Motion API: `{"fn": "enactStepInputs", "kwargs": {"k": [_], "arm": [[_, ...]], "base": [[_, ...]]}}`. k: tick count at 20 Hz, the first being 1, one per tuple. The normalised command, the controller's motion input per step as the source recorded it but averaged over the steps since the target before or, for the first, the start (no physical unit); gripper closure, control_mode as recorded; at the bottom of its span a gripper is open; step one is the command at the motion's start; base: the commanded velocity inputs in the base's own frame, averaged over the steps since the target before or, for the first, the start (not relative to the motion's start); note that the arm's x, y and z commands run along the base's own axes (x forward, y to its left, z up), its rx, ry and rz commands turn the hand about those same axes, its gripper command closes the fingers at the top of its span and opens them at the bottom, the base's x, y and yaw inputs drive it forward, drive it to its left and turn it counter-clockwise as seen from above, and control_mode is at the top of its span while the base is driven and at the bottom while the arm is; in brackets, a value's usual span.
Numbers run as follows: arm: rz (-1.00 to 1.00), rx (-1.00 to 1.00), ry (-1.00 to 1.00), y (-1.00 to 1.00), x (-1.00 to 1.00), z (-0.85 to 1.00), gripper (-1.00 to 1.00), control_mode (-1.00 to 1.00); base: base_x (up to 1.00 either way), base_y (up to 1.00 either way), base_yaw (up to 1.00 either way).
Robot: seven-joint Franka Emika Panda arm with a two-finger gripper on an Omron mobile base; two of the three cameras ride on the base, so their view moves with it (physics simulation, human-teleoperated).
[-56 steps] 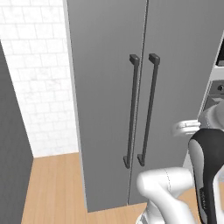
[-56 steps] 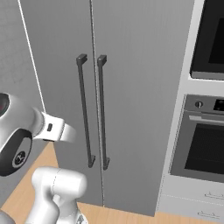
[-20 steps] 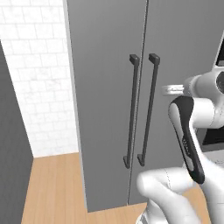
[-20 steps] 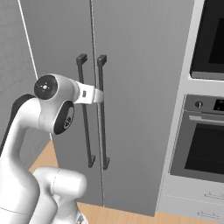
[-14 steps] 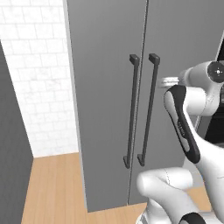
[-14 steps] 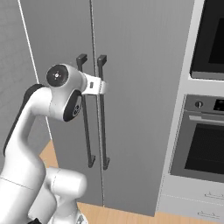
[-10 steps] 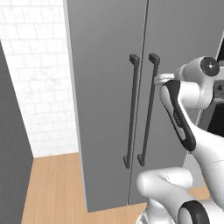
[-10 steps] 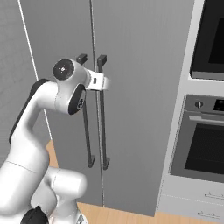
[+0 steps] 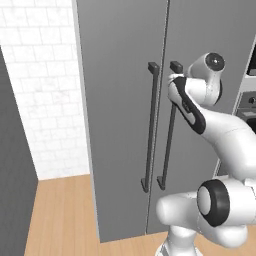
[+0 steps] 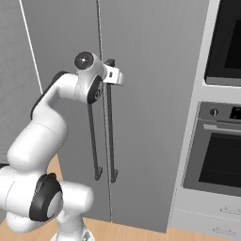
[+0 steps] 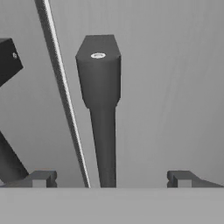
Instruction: Grab a lemon wedge from the fridge and one ice cube from the ice bowl, and put them in the glass of lemonade.
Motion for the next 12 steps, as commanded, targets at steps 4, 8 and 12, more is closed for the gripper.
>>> {"fn": "enactStepInputs", "kwargs": {"k": [4, 8, 12], "arm": [[0.0, 0.0, -0.12, 0.0, 0.7, -0.31, -1.0, -1.0], [0.0, 0.0, -0.13, 0.0, 0.64, -0.26, -1.0, -1.0], [0.0, 0.0, -0.07, -0.01, 0.6, -0.21, -1.0, -1.0]], "base": [[0.0, 0.0, 0.0], [0.0, 0.0, 0.0], [0.0, 0.0, 0.0]]}}
